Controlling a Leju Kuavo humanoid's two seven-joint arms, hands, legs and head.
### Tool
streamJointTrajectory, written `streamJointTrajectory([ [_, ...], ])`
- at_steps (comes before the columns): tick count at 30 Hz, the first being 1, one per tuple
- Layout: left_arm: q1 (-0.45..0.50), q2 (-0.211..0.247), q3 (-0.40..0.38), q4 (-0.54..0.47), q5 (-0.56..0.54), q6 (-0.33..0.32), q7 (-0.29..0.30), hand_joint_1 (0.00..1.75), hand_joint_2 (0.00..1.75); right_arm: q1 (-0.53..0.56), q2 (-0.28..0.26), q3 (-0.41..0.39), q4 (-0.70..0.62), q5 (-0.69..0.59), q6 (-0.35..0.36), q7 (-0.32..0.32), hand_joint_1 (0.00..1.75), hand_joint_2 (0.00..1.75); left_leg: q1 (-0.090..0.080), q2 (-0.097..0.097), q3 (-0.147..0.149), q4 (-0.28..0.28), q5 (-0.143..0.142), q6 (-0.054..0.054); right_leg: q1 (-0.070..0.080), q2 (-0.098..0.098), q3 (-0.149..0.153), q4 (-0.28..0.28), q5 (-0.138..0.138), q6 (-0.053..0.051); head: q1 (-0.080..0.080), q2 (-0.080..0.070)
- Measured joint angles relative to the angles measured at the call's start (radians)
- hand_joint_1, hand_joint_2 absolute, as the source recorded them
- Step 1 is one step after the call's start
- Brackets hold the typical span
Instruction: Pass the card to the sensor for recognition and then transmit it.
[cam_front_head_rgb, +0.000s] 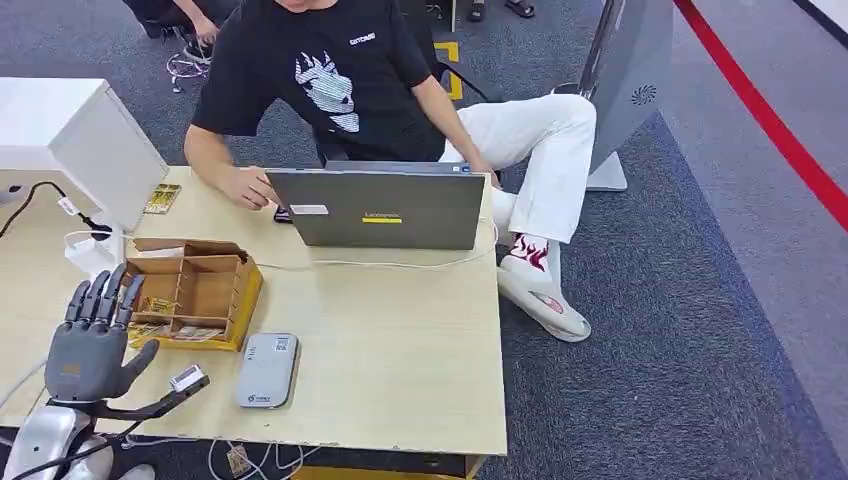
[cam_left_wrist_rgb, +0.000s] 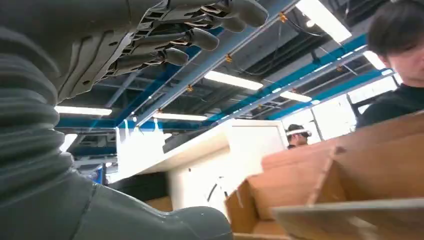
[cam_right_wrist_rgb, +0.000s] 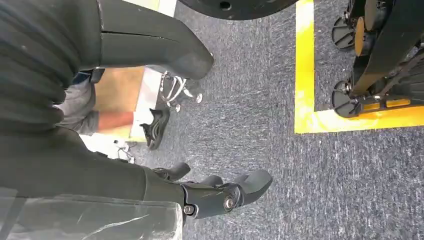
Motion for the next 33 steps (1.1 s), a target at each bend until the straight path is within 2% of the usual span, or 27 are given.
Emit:
streamJointTrajectory([
  [12, -0.013, -0.001, -0.086, 0.044, -0.017, 0.000, 0.022, 0.00, 1.75, -0.001, 0.000, -0.004, 0.000, 0.007, 0.001, -0.002, 0.00, 1.75, 0.000, 0.000, 0.000, 0.000, 0.000, 0.000, 0.000, 0.000, 0.000, 0.000, 0.000, 0.000, 0.000, 0.000],
  [32, -0.013, 0.000, -0.103, 0.059, -0.008, 0.000, 0.031, 0.00, 1.75, -0.001, 0.000, -0.010, 0.000, 0.009, 0.000, -0.003, 0.00, 1.75, 0.000, 0.000, 0.000, 0.000, 0.000, 0.000, 0.000, 0.000, 0.000, 0.000, 0.000, 0.000, 0.000, 0.000],
  [33, -0.013, 0.000, -0.103, 0.061, -0.006, 0.000, 0.032, 0.12, 1.75, -0.001, 0.000, -0.010, 0.000, 0.009, 0.000, -0.003, 0.00, 1.75, 0.000, 0.000, 0.000, 0.000, 0.000, 0.000, 0.000, 0.000, 0.000, 0.000, 0.000, 0.000, 0.000, 0.000],
])
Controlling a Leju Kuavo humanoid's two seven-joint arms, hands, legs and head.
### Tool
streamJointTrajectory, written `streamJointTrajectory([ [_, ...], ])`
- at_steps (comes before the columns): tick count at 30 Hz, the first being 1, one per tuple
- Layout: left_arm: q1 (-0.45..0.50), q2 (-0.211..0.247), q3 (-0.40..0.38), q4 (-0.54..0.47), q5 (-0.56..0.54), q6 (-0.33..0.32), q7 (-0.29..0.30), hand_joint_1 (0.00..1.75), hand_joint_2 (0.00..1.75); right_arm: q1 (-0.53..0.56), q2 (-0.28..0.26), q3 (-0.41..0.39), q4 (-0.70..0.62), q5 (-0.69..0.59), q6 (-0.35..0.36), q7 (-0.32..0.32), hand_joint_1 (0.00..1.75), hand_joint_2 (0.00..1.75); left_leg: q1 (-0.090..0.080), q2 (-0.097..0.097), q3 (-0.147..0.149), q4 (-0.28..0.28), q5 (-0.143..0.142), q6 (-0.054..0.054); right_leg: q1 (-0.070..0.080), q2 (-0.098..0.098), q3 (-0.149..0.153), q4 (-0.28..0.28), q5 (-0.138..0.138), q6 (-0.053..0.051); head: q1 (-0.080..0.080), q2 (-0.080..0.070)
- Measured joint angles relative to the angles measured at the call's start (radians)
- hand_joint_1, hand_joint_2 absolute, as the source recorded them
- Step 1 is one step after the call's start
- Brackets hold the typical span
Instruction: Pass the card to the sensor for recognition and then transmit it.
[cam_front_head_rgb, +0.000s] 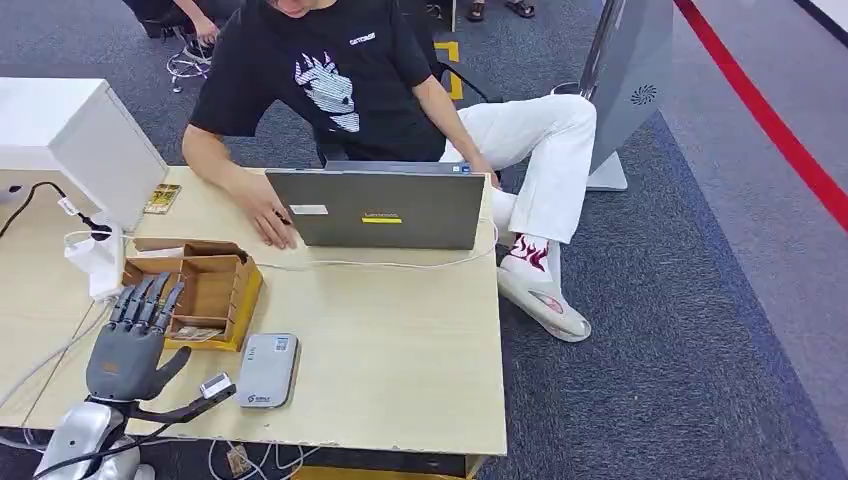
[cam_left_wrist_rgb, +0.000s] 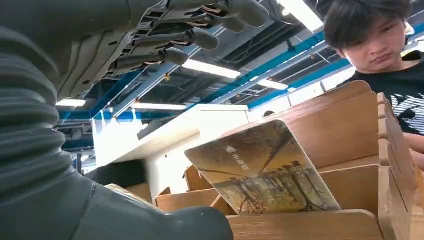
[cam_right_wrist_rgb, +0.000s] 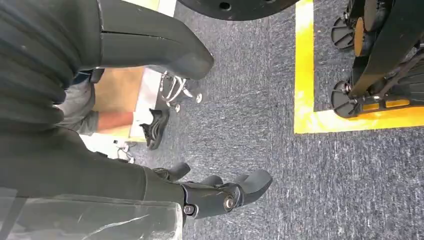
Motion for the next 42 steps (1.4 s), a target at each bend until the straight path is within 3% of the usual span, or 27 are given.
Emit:
streamJointTrajectory([
  [3, 0.001, 0.001, -0.007, 0.004, 0.008, 0.000, 0.010, 1.12, 1.75, 0.000, 0.000, 0.000, 0.000, 0.000, 0.000, 0.000, 0.00, 1.75, 0.000, 0.000, 0.000, 0.000, 0.000, 0.000, 0.000, 0.000, 0.000, 0.000, 0.000, 0.000, 0.000, 0.000],
  [4, 0.001, 0.003, -0.013, 0.005, 0.013, 0.000, 0.018, 1.55, 1.75, 0.000, 0.000, -0.001, 0.000, 0.000, 0.000, 0.000, 0.00, 1.75, 0.000, 0.000, 0.000, 0.000, 0.000, 0.000, 0.000, 0.000, 0.000, 0.000, 0.000, 0.000, 0.000, 0.000],
  [6, 0.001, 0.009, -0.025, 0.011, 0.023, 0.000, 0.027, 1.71, 1.75, 0.000, 0.000, -0.001, 0.000, 0.001, 0.000, -0.001, 0.00, 1.75, 0.000, 0.000, 0.000, 0.000, 0.000, 0.000, 0.000, 0.000, 0.000, 0.000, 0.000, 0.000, 0.000, 0.000],
  [26, -0.015, 0.082, -0.134, 0.091, 0.083, 0.002, 0.117, 1.75, 1.75, 0.000, 0.002, -0.012, 0.000, 0.018, 0.001, -0.002, 0.00, 1.75, 0.000, 0.000, 0.000, 0.000, 0.000, 0.000, 0.000, 0.000, 0.000, 0.000, 0.000, 0.000, 0.000, 0.000],
  [39, -0.028, 0.098, -0.159, 0.094, 0.097, 0.002, 0.126, 1.75, 1.75, 0.000, 0.003, -0.018, 0.000, 0.024, 0.001, -0.002, 0.00, 1.75, 0.000, 0.000, 0.000, 0.000, 0.000, 0.000, 0.000, 0.000, 0.000, 0.000, 0.000, 0.000, 0.000, 0.000],
  [41, -0.054, 0.120, -0.187, 0.050, 0.130, 0.003, 0.136, 1.75, 1.75, -0.004, 0.004, -0.025, 0.000, 0.036, 0.001, -0.001, 0.00, 1.75, 0.000, 0.000, 0.000, 0.000, 0.000, 0.000, 0.000, 0.000, 0.000, 0.000, 0.000, 0.000, 0.000, 0.000],
  [42, -0.081, 0.149, -0.210, -0.036, 0.167, 0.001, 0.167, 1.75, 1.75, -0.005, 0.005, -0.025, 0.000, 0.045, 0.001, 0.000, 0.00, 1.75, 0.000, 0.000, 0.000, 0.000, 0.001, 0.000, 0.000, 0.000, 0.000, 0.000, 0.001, -0.001, 0.000, 0.000],
])
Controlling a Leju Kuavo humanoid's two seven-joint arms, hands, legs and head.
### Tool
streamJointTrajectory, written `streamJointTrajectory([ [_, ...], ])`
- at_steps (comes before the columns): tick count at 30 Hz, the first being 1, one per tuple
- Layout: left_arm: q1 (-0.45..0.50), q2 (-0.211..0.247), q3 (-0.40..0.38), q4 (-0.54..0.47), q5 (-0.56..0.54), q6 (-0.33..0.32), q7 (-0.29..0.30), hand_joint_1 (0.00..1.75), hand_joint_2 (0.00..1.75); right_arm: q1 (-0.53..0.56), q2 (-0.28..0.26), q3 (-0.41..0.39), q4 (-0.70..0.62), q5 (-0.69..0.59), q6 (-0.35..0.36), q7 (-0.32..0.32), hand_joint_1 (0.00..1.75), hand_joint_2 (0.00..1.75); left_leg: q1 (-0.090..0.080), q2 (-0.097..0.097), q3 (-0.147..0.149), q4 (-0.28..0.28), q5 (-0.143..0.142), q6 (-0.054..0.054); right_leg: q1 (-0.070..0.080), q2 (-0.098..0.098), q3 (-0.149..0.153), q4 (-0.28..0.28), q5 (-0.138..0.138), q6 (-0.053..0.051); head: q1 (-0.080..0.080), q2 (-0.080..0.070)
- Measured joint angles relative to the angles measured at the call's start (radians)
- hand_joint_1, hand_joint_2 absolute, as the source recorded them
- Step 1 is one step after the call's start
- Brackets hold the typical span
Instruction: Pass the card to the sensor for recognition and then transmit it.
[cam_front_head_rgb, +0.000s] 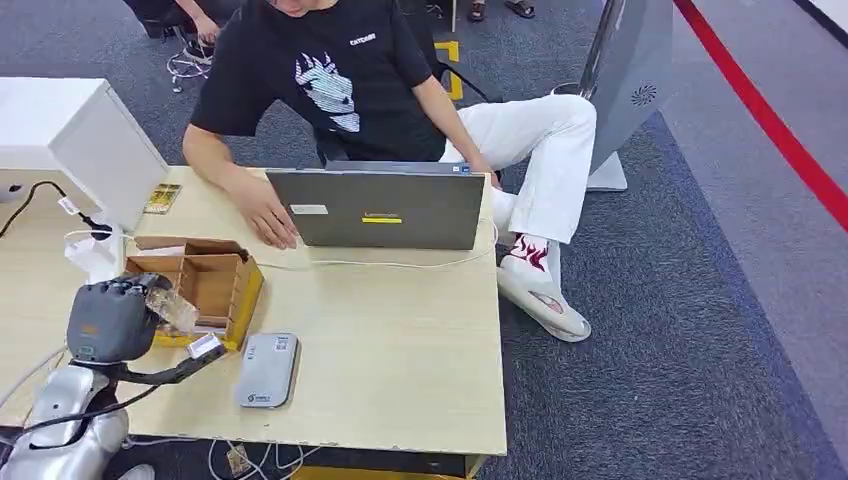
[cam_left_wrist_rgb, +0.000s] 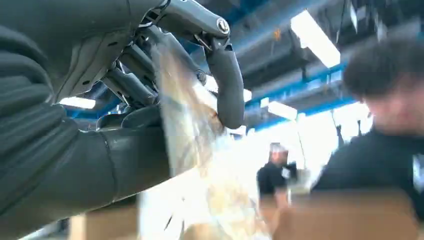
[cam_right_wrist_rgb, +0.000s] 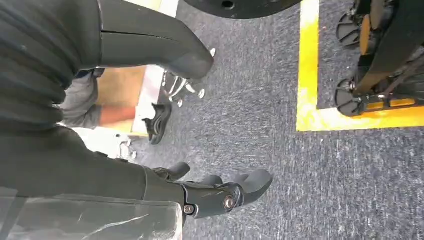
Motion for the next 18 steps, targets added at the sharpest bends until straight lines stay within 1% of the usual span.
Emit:
streamJointTrajectory([
  [1, -0.041, 0.029, -0.020, -0.097, 0.005, -0.021, 0.026, 1.75, 1.75, -0.002, 0.000, 0.000, 0.000, 0.018, 0.002, 0.003, 0.00, 1.75, 0.000, 0.000, 0.000, 0.000, 0.000, 0.000, 0.000, 0.000, 0.000, 0.000, 0.000, 0.000, 0.001, 0.000],
  [3, -0.072, 0.050, -0.028, -0.135, 0.005, -0.047, 0.037, 1.75, 1.75, -0.003, 0.000, 0.000, 0.000, 0.025, 0.002, 0.003, 0.00, 1.75, 0.000, 0.000, 0.000, 0.000, 0.000, 0.000, 0.000, 0.000, 0.000, 0.000, 0.000, 0.000, 0.001, 0.000],
  [6, -0.104, 0.070, -0.031, -0.177, 0.007, -0.064, 0.045, 1.75, 1.75, -0.004, 0.000, 0.000, 0.000, 0.026, 0.002, 0.003, 0.00, 1.75, 0.000, 0.001, 0.000, 0.000, 0.000, 0.000, 0.000, 0.000, 0.000, 0.000, 0.000, 0.000, 0.000, 0.000],
  [8, -0.135, 0.085, -0.038, -0.186, 0.027, -0.100, 0.057, 1.75, 1.75, -0.004, 0.000, 0.000, 0.000, 0.033, 0.005, 0.005, 0.00, 1.75, 0.000, 0.000, 0.000, 0.000, 0.001, 0.000, 0.000, 0.000, -0.001, 0.000, 0.000, 0.000, 0.000, 0.000],
  [11, -0.254, 0.115, -0.047, -0.173, 0.070, -0.204, 0.081, 1.75, 1.75, -0.007, 0.000, 0.000, 0.000, 0.048, 0.018, 0.005, 0.00, 1.75, 0.001, -0.001, -0.002, 0.001, 0.002, -0.001, 0.001, -0.001, -0.002, 0.000, 0.001, -0.001, 0.002, 0.000],
  [13, -0.342, 0.128, -0.049, -0.131, 0.082, -0.244, 0.084, 1.75, 1.75, -0.011, 0.000, 0.000, 0.000, 0.058, 0.019, 0.005, 0.00, 1.75, 0.001, 0.000, -0.002, 0.001, 0.003, -0.002, 0.001, -0.001, -0.002, 0.000, 0.002, -0.001, 0.000, 0.000],
  [15, -0.424, 0.135, -0.052, -0.071, 0.086, -0.261, 0.081, 1.75, 1.75, -0.014, 0.000, 0.000, 0.000, 0.066, 0.020, 0.007, 0.00, 1.75, 0.001, 0.001, -0.002, 0.000, 0.003, -0.002, 0.001, 0.000, -0.002, 0.000, 0.003, -0.001, 0.001, 0.000],
  [18, -0.493, 0.137, -0.062, -0.007, 0.085, -0.258, 0.074, 1.75, 1.75, -0.015, 0.000, 0.000, 0.000, 0.069, 0.021, 0.008, 0.00, 1.75, 0.001, 0.002, -0.002, 0.000, 0.003, -0.002, 0.001, 0.001, -0.003, 0.000, 0.003, -0.001, 0.001, 0.000],
])
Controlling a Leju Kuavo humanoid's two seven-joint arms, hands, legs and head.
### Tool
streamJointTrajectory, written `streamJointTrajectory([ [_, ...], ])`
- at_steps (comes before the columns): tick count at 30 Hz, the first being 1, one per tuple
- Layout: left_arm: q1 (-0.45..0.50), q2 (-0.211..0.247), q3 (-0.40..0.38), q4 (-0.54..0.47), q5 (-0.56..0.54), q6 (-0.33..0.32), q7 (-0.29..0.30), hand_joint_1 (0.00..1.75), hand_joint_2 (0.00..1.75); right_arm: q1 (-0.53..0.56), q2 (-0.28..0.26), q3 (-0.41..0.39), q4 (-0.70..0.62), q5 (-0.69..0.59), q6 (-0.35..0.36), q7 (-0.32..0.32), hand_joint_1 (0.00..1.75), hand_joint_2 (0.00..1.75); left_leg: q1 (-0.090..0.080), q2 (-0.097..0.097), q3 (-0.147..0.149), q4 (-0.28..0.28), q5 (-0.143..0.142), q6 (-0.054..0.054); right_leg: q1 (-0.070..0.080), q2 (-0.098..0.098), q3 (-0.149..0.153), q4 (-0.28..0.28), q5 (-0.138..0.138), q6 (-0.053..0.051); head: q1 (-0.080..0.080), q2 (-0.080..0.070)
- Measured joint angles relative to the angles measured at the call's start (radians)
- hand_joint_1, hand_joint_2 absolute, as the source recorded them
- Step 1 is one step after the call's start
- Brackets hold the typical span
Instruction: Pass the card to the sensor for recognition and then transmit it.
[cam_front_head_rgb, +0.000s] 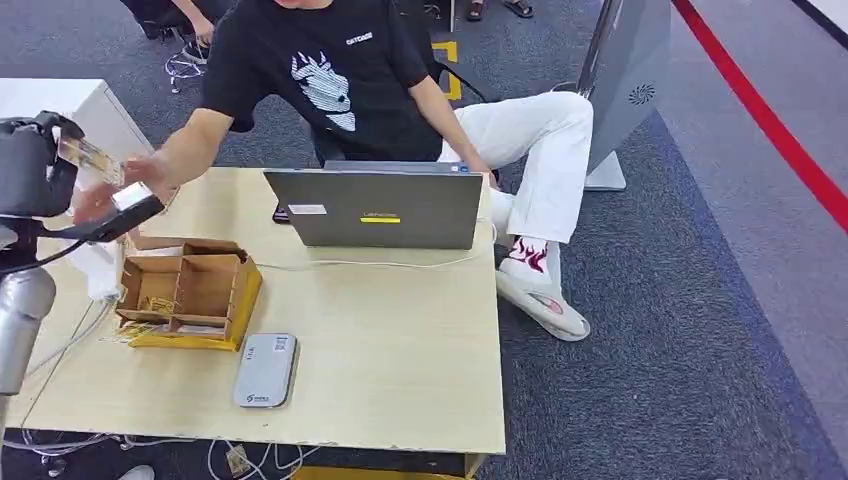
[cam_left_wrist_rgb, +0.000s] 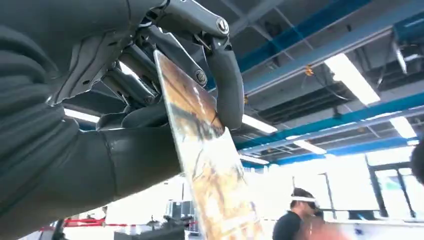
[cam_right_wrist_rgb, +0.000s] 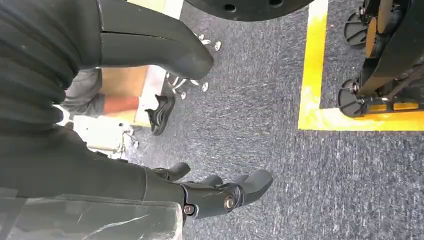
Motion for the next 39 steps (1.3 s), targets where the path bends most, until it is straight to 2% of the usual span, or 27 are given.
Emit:
streamJointTrajectory([
  [4, -0.039, 0.000, -0.012, 0.049, -0.002, 0.005, -0.004, 1.75, 1.75, -0.001, 0.000, 0.000, 0.000, 0.003, 0.000, 0.000, 0.00, 1.75, 0.000, -0.001, 0.000, 0.000, 0.000, 0.000, 0.000, 0.000, 0.000, 0.000, 0.000, 0.000, 0.000, 0.000],
  [5, -0.043, 0.000, -0.015, 0.056, -0.004, 0.007, -0.004, 1.48, 1.75, -0.001, 0.000, 0.000, 0.000, 0.003, 0.000, 0.002, 0.00, 1.75, 0.000, -0.001, 0.000, 0.000, 0.000, 0.000, 0.000, 0.000, 0.000, 0.000, 0.000, 0.000, 0.000, 0.000],
  [7, -0.048, 0.000, -0.019, 0.069, -0.012, 0.013, -0.004, 1.48, 1.75, -0.002, 0.000, 0.000, 0.000, 0.005, 0.000, 0.003, 0.00, 1.75, 0.000, -0.001, 0.000, 0.000, 0.000, 0.000, 0.000, 0.000, 0.000, 0.000, 0.000, 0.000, 0.000, 0.000],
  [8, -0.048, 0.000, -0.019, 0.077, -0.012, 0.017, -0.004, 0.07, 1.75, -0.002, 0.000, 0.000, 0.000, 0.006, 0.000, 0.003, 0.00, 1.75, 0.000, 0.000, 0.000, 0.000, 0.000, 0.000, 0.000, 0.000, 0.000, 0.000, 0.000, 0.000, 0.000, 0.000],
  [9, -0.048, 0.000, -0.020, 0.084, -0.012, 0.018, -0.002, 0.00, 1.75, -0.002, 0.000, 0.000, 0.000, 0.007, 0.000, 0.003, 0.00, 1.75, 0.000, 0.000, 0.000, 0.000, 0.000, 0.000, 0.000, 0.000, -0.001, 0.000, 0.000, 0.000, 0.000, 0.000],
  [16, -0.046, 0.000, -0.026, 0.125, -0.002, 0.057, -0.001, 0.00, 1.75, -0.001, 0.000, 0.000, 0.000, 0.011, 0.000, 0.003, 0.00, 1.75, 0.000, 0.000, 0.000, 0.000, 0.000, 0.000, 0.000, 0.000, 0.000, 0.000, 0.000, 0.000, 0.000, 0.000],
  [24, -0.044, 0.000, -0.027, 0.148, 0.003, 0.064, -0.008, 0.00, 1.75, -0.002, 0.000, 0.000, 0.000, 0.012, 0.000, 0.003, 0.00, 1.75, 0.000, 0.000, -0.001, 0.000, 0.000, 0.000, 0.000, 0.000, -0.001, 0.000, 0.000, 0.000, 0.000, 0.000],
  [26, -0.032, 0.000, -0.027, 0.149, 0.018, 0.094, -0.013, 0.00, 1.75, -0.001, 0.000, 0.000, 0.000, 0.012, -0.002, 0.002, 0.00, 1.75, 0.000, 0.000, -0.001, 0.000, 0.000, 0.000, 0.000, 0.000, 0.000, 0.000, 0.000, 0.000, 0.000, 0.000],
  [28, -0.004, -0.002, -0.026, 0.147, 0.075, 0.147, -0.048, 0.00, 1.75, -0.001, 0.000, 0.000, 0.000, 0.012, -0.002, 0.000, 0.00, 1.75, -0.001, 0.000, -0.001, 0.000, 0.000, 0.000, 0.000, 0.000, 0.000, 0.000, 0.000, 0.000, 0.000, 0.000],
  [29, 0.031, -0.014, -0.017, 0.126, 0.166, 0.154, -0.114, 0.00, 1.75, -0.001, 0.002, 0.000, 0.000, 0.010, -0.003, -0.002, 0.00, 1.75, -0.001, 0.000, -0.001, 0.000, 0.000, 0.000, -0.001, 0.000, 0.000, 0.000, 0.000, 0.000, 0.000, 0.000],
  [31, 0.144, -0.082, 0.037, 0.016, 0.431, 0.157, -0.273, 0.00, 1.75, -0.001, 0.003, -0.007, 0.000, -0.001, -0.008, -0.006, 0.00, 1.75, -0.003, 0.000, 0.000, 0.000, -0.001, 0.000, -0.003, 0.001, -0.001, 0.000, -0.001, 0.001, -0.001, 0.000],
  [33, 0.304, -0.183, 0.098, -0.171, 0.695, 0.158, -0.403, 0.00, 1.75, 0.001, 0.008, -0.022, 0.000, -0.014, -0.021, -0.008, 0.00, 1.75, -0.005, 0.004, 0.000, 0.000, -0.003, 0.004, -0.004, 0.004, -0.001, -0.001, -0.002, 0.002, -0.001, 0.000],
  [35, 0.462, -0.292, 0.138, -0.351, 0.836, 0.165, -0.452, 0.00, 1.75, 0.003, 0.012, -0.035, 0.000, -0.022, -0.027, -0.010, 0.00, 1.75, -0.004, 0.012, 0.000, 0.000, -0.007, 0.005, -0.004, 0.011, -0.001, -0.001, -0.002, 0.002, 0.000, 0.000],
  [37, 0.563, -0.351, 0.176, -0.473, 0.866, 0.165, -0.460, 0.00, 1.75, 0.012, 0.014, -0.045, 0.000, -0.024, -0.027, -0.010, 0.00, 1.75, -0.005, 0.012, 0.000, 0.000, -0.008, 0.006, -0.004, 0.012, -0.002, -0.002, -0.002, 0.003, 0.000, 0.000],
  [39, 0.622, -0.392, 0.211, -0.558, 0.889, 0.166, -0.460, 0.00, 1.75, 0.018, 0.017, -0.052, 0.000, -0.024, -0.027, -0.010, 0.00, 1.75, -0.005, 0.010, 0.000, 0.000, -0.008, 0.007, -0.004, 0.009, -0.001, -0.002, -0.004, 0.006, 0.000, 0.000],
])
